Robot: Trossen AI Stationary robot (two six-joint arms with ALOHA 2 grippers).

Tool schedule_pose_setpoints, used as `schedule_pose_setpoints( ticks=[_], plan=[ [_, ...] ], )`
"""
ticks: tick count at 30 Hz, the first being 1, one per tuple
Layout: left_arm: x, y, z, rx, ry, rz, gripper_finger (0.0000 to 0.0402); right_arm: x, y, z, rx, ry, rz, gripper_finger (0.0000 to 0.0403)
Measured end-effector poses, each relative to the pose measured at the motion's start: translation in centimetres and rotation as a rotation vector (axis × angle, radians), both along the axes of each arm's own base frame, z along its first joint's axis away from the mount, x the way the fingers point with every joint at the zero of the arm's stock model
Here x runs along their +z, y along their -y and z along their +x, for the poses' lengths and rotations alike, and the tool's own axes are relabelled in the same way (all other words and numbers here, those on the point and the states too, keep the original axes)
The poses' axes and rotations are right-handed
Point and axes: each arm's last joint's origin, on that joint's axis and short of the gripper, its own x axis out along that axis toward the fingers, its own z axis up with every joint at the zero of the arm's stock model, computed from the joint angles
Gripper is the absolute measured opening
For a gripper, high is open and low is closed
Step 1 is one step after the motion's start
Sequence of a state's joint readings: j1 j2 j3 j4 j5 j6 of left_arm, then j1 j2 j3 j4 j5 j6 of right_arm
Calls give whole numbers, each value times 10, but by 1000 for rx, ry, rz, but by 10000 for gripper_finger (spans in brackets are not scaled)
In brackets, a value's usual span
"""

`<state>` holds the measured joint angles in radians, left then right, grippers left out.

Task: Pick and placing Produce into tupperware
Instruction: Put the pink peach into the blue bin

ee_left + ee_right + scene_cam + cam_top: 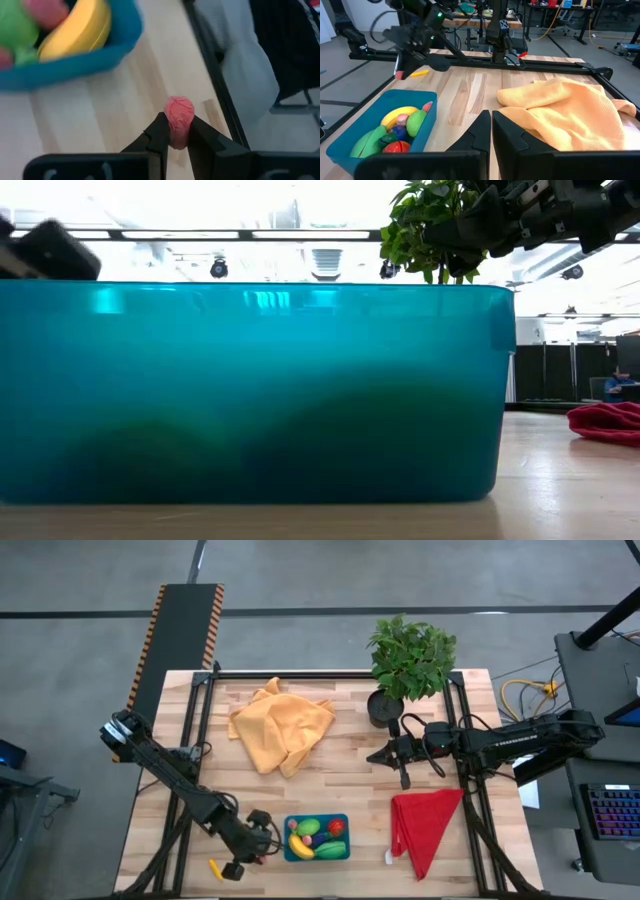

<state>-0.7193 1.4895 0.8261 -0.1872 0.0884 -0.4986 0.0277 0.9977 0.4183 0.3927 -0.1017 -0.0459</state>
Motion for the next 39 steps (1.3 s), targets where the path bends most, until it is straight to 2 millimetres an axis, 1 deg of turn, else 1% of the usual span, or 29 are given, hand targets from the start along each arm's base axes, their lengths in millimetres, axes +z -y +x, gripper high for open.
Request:
schedule_pose_setpoints(
  ticks=[7,10,11,13,16,20,23,28,33,39],
  plan=[
    [13,7,9,-182,281,17,33,0,0,0,0,0,0,9],
    [19,9,14,-221,426,54,33,0,0,0,0,0,0,9],
    [21,8,17,-203,473,90,33,0,0,0,0,0,0,9],
    [25,4,23,-111,557,159,33,0,0,0,0,0,0,9],
    [30,-1,30,-39,629,199,33,0,0,0,0,0,0,9],
    [31,-10,37,9,624,194,33,0,0,0,2,1,-7,9],
    [29,-19,42,113,605,204,33,0,0,0,2,1,-8,9],
    [19,-32,44,226,530,187,33,0,0,0,2,1,-8,9],
    [13,-35,42,227,475,224,27,0,0,0,2,1,-8,9],
    [12,-36,41,226,466,234,23,0,0,0,2,1,-8,9]
  ],
)
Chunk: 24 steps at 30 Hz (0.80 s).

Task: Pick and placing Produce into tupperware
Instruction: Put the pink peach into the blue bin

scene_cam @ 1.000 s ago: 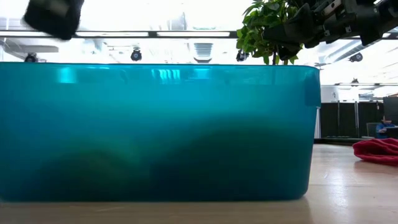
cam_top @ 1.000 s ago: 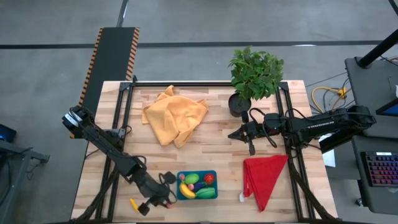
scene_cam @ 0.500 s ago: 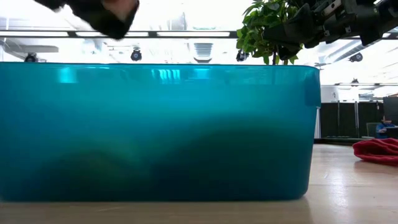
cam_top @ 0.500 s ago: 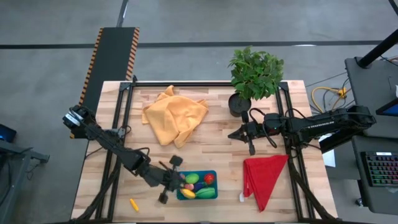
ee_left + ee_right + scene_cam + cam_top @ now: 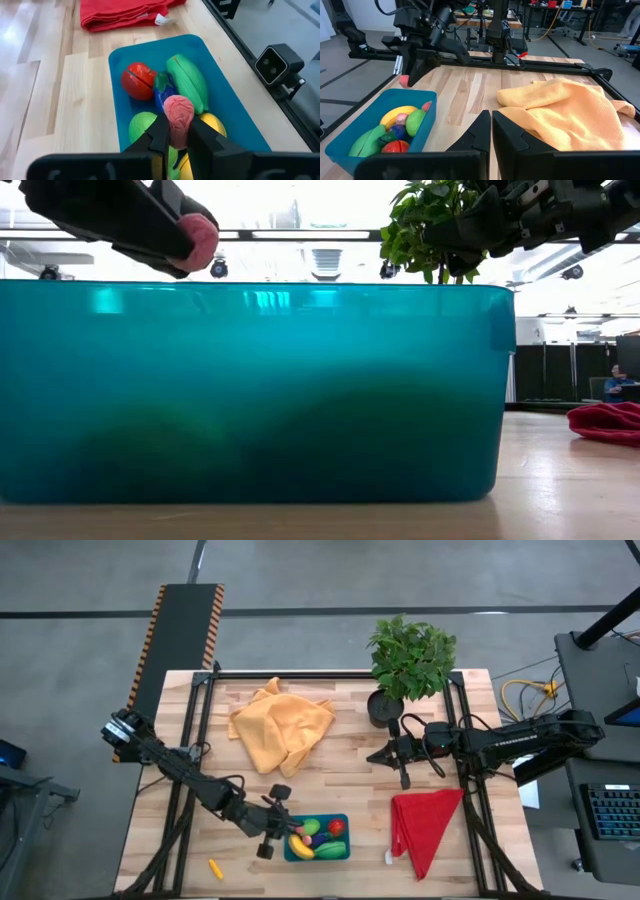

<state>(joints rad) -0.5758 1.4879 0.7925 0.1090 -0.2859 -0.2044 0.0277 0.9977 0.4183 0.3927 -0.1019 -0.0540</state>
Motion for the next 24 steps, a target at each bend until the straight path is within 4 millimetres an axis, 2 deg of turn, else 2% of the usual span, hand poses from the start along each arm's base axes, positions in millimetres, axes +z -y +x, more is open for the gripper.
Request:
schedule_pose_setpoints(
  ticks=[11,24],
  plan=[
    [-1,0,-1,-19,-19,-3,43,0,0,0,0,-1,2,9],
    [-2,2,-2,-60,-33,-25,48,0,0,0,0,-1,1,9]
  ],
)
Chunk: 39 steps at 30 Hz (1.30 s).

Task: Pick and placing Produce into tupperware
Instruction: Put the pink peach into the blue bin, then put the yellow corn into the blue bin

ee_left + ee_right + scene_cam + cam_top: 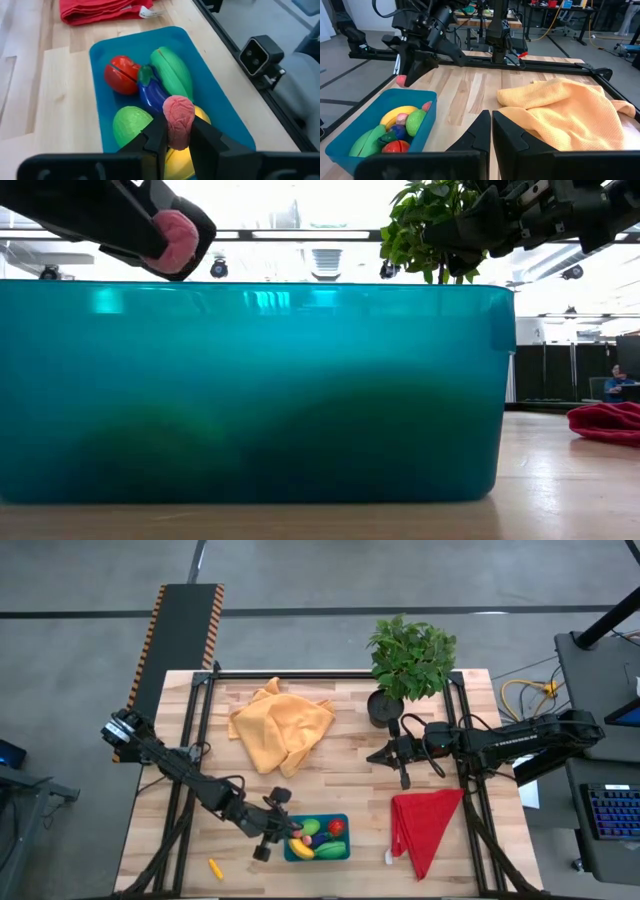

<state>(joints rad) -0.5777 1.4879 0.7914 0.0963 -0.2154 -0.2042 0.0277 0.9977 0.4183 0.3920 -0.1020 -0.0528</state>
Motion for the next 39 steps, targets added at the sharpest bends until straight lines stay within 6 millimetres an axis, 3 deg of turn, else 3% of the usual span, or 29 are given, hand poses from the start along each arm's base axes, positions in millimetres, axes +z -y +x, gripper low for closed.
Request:
schedule_pose_setpoints(
  ticks=[4,16,19,24,31,39],
  plan=[
    [0,0,0,-16,-6,-8,64,0,0,0,0,0,0,9],
    [1,5,-1,-135,-32,-86,192,0,0,0,0,0,0,9],
    [3,9,-2,-236,-45,-159,210,0,0,0,0,0,0,9],
    [4,20,-11,-348,-209,-378,212,0,0,0,0,0,0,9],
    [-8,33,-33,-263,-475,-419,192,0,0,0,0,0,0,9],
    [10,55,-54,-347,-458,-417,162,0,0,0,0,-1,0,9]
  ],
)
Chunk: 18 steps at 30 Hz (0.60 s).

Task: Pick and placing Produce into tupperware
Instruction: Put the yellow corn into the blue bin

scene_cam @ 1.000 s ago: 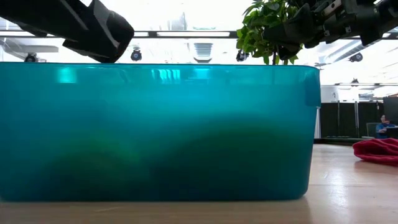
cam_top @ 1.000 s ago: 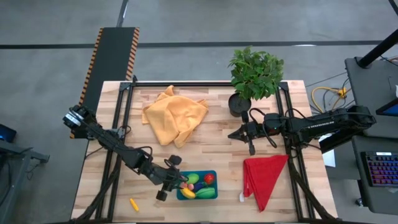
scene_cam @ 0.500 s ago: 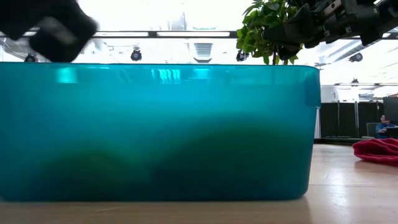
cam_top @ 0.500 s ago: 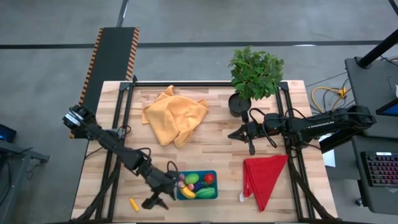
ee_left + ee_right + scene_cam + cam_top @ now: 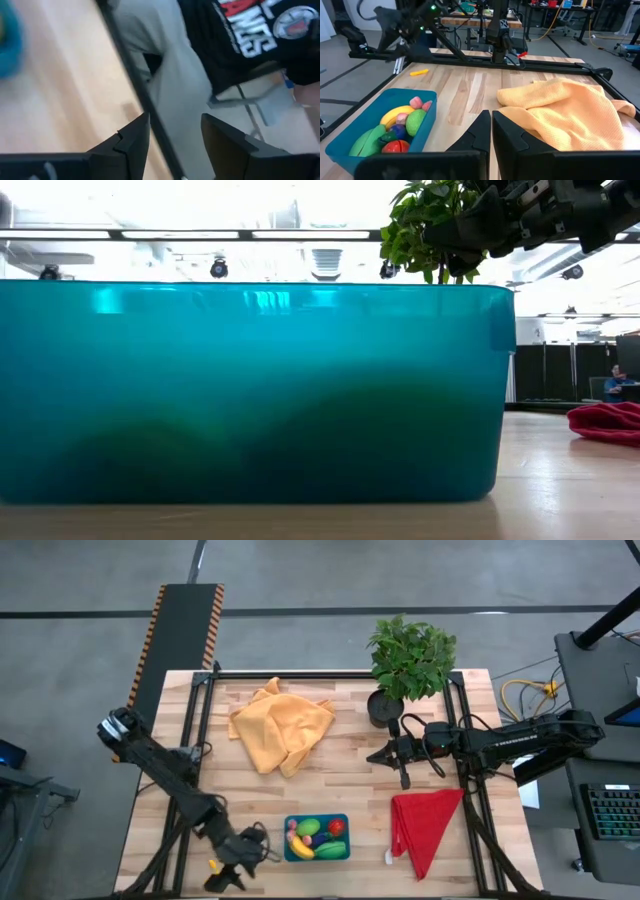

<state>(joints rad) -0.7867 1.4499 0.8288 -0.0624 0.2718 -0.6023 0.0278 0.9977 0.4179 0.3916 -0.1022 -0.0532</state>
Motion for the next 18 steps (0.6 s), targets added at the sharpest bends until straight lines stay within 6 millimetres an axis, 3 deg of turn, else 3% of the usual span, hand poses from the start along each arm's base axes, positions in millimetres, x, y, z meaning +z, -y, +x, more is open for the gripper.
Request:
schedule_pose_setpoints(
  ticks=[3,9,14,18],
  plan=[
    [6,6,-22,22,-129,-17,158,0,0,0,0,0,0,9],
    [12,2,-66,239,-369,79,157,0,0,0,0,0,0,9],
    [11,5,-79,337,-289,148,157,0,0,0,-1,1,0,9],
    [-2,15,-79,333,-284,211,157,0,0,0,-2,0,0,9]
  ],
)
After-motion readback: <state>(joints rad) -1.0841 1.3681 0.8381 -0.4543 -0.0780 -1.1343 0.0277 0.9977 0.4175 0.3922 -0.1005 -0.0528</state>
